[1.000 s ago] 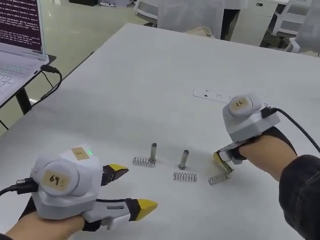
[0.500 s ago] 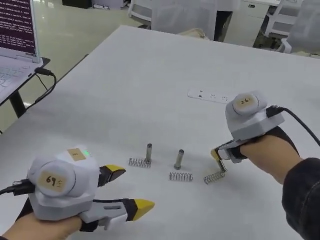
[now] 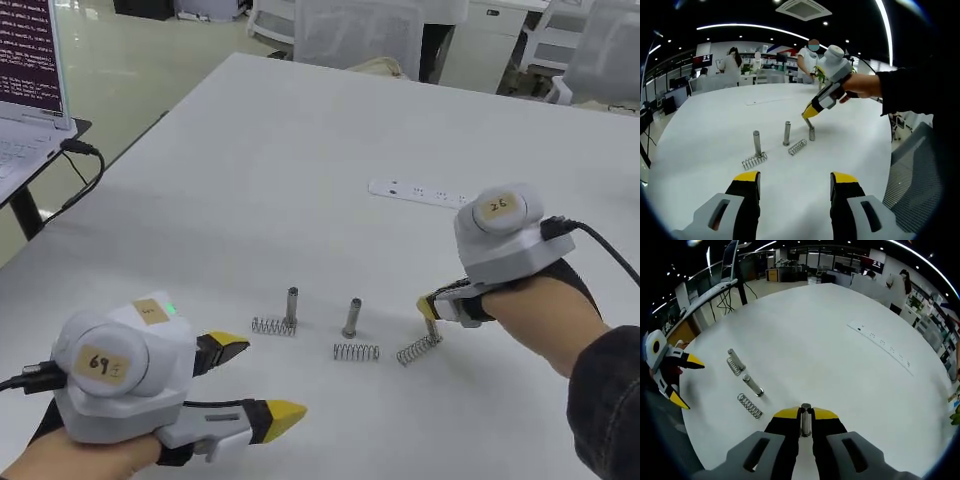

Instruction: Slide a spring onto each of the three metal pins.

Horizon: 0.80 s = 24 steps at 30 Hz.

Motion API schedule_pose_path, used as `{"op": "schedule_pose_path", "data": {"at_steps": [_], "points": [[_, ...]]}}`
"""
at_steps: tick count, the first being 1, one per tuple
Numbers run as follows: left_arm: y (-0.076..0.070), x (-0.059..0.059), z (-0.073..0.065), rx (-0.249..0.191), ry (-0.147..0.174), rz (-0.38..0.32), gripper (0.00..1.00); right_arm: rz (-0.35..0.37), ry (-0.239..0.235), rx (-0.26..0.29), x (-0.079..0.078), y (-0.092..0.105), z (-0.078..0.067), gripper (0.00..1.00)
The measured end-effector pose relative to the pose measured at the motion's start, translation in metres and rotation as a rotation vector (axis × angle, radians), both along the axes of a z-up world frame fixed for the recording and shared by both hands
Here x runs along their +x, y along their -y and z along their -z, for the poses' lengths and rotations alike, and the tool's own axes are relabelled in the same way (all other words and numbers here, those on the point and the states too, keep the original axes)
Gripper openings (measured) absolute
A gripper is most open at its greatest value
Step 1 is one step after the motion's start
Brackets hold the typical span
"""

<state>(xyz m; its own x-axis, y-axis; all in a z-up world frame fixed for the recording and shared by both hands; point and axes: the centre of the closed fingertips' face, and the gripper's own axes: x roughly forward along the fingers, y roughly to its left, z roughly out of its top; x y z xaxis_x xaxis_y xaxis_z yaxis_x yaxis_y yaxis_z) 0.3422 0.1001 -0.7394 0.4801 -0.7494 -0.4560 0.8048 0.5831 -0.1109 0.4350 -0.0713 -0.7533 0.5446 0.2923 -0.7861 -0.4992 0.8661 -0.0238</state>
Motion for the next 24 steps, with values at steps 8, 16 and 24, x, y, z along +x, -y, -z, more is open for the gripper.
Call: {"op": "schedule_pose_path", "data": {"at_steps": [8,16,24], "points": [[0.001,-0.001,0.0,0.002,0.001,0.003,0.51,-0.002,0.01,0.033,-0.008,-0.005,-0.004,0.06],[0.001,-0.002,0.0,0.005,0.002,0.008,0.51,-0.01,0.06,0.063,-0.016,-0.003,-0.009,0.06],[0.004,-0.004,0.0,0.012,0.001,0.019,0.51,-0.017,0.089,0.078,-0.025,0.003,-0.01,0.06]]}}
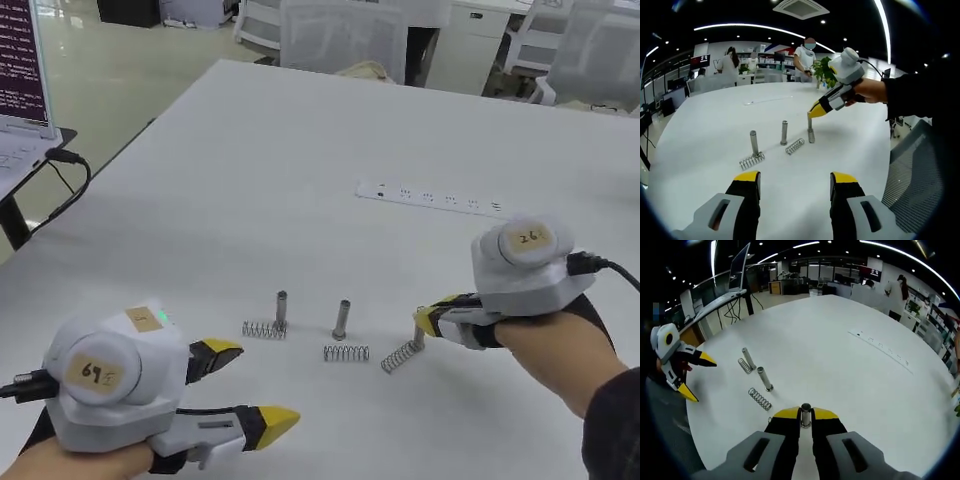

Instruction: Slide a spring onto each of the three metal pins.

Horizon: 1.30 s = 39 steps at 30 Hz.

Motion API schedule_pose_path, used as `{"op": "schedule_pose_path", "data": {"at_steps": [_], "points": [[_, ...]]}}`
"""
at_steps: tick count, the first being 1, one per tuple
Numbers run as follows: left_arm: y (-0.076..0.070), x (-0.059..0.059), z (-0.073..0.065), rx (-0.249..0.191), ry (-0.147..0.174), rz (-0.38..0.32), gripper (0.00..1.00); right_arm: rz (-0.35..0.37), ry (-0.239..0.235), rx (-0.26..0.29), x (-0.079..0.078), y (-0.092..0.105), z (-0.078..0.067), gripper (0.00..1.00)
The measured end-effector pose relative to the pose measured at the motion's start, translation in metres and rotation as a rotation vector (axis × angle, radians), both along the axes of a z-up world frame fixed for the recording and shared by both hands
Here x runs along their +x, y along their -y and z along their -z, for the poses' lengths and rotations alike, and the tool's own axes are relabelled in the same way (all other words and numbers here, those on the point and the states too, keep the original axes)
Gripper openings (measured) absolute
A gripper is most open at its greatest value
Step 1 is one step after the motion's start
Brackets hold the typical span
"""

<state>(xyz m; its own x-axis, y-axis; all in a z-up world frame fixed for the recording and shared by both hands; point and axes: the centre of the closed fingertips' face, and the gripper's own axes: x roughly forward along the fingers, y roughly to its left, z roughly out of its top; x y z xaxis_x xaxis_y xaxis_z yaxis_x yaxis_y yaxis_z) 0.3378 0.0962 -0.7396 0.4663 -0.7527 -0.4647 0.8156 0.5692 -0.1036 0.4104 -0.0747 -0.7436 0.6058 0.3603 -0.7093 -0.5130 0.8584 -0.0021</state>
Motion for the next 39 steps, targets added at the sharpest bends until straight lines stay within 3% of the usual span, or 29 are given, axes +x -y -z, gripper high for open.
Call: {"op": "schedule_pose_path", "data": {"at_steps": [12,39], "points": [[0.001,0.0,0.001,0.005,-0.002,0.007,0.51,0.04,-0.035,0.017,-0.005,0.004,0.003,0.06],[0.002,-0.002,0.004,0.008,-0.012,0.015,0.51,0.03,-0.028,0.002,-0.015,0.007,0.007,0.08]]}}
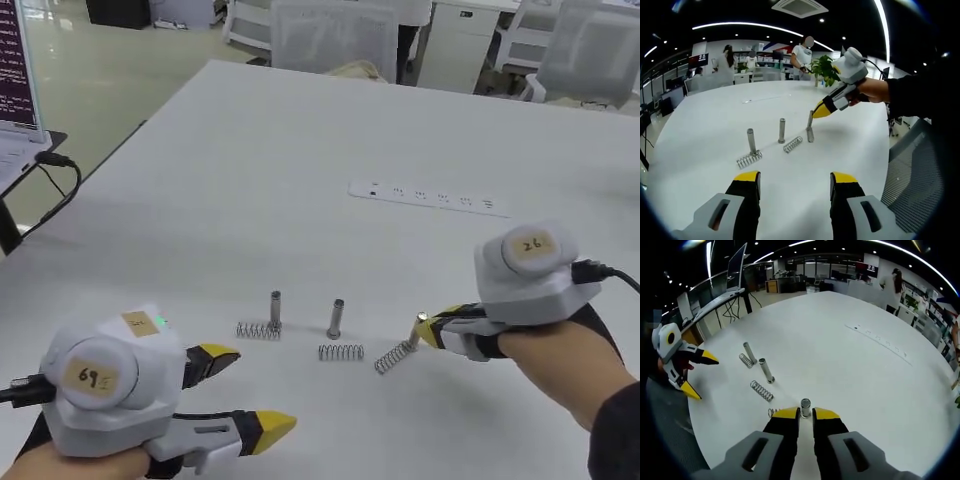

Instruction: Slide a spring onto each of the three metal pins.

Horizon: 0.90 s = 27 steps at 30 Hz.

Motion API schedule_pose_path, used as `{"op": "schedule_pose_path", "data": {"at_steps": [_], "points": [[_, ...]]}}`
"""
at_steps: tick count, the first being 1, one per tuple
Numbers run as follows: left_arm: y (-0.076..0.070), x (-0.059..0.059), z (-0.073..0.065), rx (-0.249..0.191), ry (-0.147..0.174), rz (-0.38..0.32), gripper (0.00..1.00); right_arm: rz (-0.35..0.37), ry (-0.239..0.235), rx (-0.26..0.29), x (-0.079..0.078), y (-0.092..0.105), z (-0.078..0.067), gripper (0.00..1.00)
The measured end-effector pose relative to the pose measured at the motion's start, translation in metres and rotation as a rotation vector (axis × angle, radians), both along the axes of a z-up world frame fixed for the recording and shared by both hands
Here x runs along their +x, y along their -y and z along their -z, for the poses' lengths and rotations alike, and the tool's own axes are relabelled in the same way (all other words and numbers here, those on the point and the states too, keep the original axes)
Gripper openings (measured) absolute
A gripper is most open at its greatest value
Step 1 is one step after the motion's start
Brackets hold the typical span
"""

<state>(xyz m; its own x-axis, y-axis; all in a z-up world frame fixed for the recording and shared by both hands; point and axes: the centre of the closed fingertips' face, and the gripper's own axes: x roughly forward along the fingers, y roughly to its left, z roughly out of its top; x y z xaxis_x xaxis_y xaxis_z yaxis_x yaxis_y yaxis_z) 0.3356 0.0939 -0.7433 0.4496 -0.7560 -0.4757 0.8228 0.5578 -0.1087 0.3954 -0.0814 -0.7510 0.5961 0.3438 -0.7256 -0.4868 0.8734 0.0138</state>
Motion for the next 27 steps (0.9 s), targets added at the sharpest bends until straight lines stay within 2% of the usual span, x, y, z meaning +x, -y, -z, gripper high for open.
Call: {"op": "schedule_pose_path", "data": {"at_steps": [6,13,27], "points": [[0.0,-0.001,0.0,0.001,-0.001,0.003,0.51,0.0,-0.01,0.001,-0.006,0.003,0.004,0.1],[0.001,-0.001,0.001,0.002,-0.003,0.005,0.51,-0.019,-0.04,0.01,-0.016,-0.005,0.015,0.1],[0.0,-0.001,0.003,0.007,-0.01,0.006,0.51,-0.026,-0.082,0.081,-0.015,-0.013,0.03,0.16]]}}
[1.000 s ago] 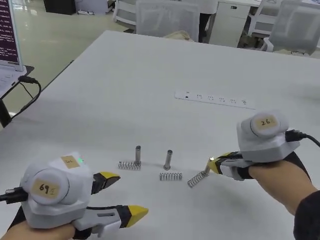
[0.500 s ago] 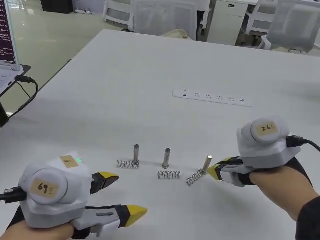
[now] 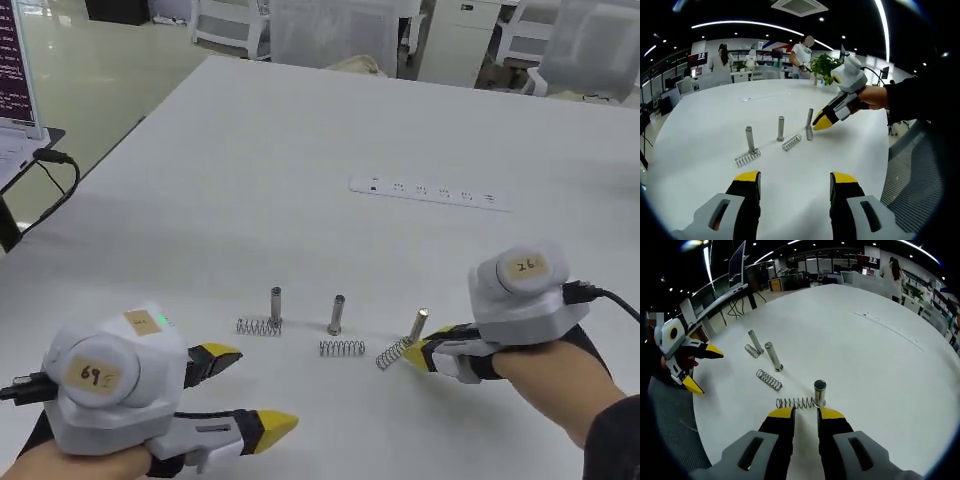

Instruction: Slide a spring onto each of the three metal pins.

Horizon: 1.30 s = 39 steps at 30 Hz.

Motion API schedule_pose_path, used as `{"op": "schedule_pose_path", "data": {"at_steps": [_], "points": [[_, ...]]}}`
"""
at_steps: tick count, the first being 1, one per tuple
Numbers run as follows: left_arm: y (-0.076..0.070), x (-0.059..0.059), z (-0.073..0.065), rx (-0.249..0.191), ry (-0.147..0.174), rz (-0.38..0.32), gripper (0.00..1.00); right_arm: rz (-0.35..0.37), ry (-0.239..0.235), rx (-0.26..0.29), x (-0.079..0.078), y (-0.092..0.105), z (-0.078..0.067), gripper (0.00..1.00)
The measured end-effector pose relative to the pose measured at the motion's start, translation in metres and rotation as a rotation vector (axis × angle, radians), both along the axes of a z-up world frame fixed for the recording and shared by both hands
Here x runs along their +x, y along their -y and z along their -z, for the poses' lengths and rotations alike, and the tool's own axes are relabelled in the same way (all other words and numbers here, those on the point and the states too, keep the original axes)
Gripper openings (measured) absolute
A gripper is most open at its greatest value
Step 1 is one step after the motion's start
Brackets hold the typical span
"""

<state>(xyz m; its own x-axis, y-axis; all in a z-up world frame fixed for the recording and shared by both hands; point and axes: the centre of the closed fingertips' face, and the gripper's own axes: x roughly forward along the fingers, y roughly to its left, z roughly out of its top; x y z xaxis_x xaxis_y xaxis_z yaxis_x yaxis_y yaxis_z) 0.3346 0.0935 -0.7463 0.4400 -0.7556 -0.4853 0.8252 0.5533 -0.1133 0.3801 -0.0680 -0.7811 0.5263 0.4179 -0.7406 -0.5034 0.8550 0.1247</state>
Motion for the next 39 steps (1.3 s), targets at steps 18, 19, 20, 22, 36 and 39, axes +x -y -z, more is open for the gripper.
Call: {"op": "schedule_pose_path", "data": {"at_steps": [18,19,20,22,36,39], "points": [[-0.001,-0.001,0.001,0.005,-0.005,-0.002,0.51,-0.053,0.002,0.026,-0.004,-0.012,0.003,0.2],[-0.001,-0.001,0.001,0.005,-0.005,-0.002,0.51,-0.057,-0.001,0.029,-0.005,-0.014,0.003,0.2],[-0.001,-0.001,0.001,0.005,-0.005,-0.002,0.51,-0.061,-0.003,0.026,-0.006,-0.015,0.003,0.19],[-0.001,-0.001,0.001,0.004,-0.004,-0.002,0.51,-0.072,-0.009,0.025,-0.008,-0.018,0.003,0.19],[0.0,-0.002,0.001,0.002,-0.007,0.005,0.5,-0.195,-0.062,-0.026,-0.033,-0.035,0.008,0.11],[0.001,-0.002,0.001,0.003,-0.007,0.007,0.5,-0.211,-0.054,-0.049,-0.033,-0.035,0.009,0.14]]}}
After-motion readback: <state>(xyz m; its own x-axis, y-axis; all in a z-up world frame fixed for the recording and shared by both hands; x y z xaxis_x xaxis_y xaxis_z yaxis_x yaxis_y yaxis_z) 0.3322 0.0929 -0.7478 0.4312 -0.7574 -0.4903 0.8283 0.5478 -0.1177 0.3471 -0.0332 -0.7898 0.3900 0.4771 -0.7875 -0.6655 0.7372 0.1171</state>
